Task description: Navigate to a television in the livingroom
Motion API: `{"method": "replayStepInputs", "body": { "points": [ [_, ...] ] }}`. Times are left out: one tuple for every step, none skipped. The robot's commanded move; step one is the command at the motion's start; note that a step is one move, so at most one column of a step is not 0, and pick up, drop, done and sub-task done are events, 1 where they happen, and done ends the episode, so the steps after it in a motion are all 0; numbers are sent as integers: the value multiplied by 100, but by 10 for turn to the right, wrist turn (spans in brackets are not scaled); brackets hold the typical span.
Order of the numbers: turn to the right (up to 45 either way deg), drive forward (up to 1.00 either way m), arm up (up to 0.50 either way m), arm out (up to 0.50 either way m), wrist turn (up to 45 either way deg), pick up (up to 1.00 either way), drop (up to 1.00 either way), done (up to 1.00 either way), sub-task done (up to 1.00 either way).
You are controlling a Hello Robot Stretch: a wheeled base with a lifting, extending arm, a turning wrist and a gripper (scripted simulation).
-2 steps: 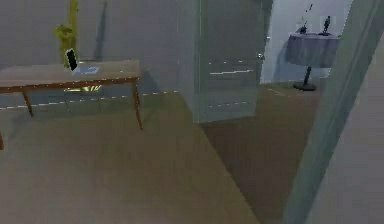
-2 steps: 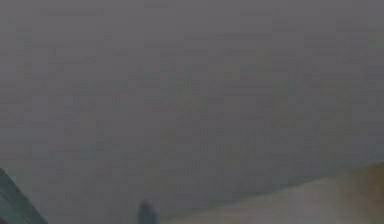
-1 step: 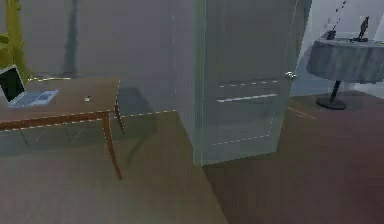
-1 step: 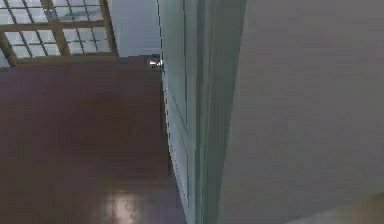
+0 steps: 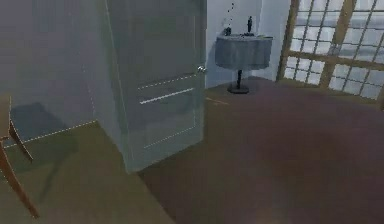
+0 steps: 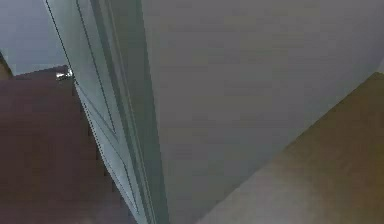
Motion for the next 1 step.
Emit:
{"method": "replayStepInputs", "body": {
  "points": [
    [30, 0, 0, 0, 0, 0, 0, 0, 0]
  ]
}}
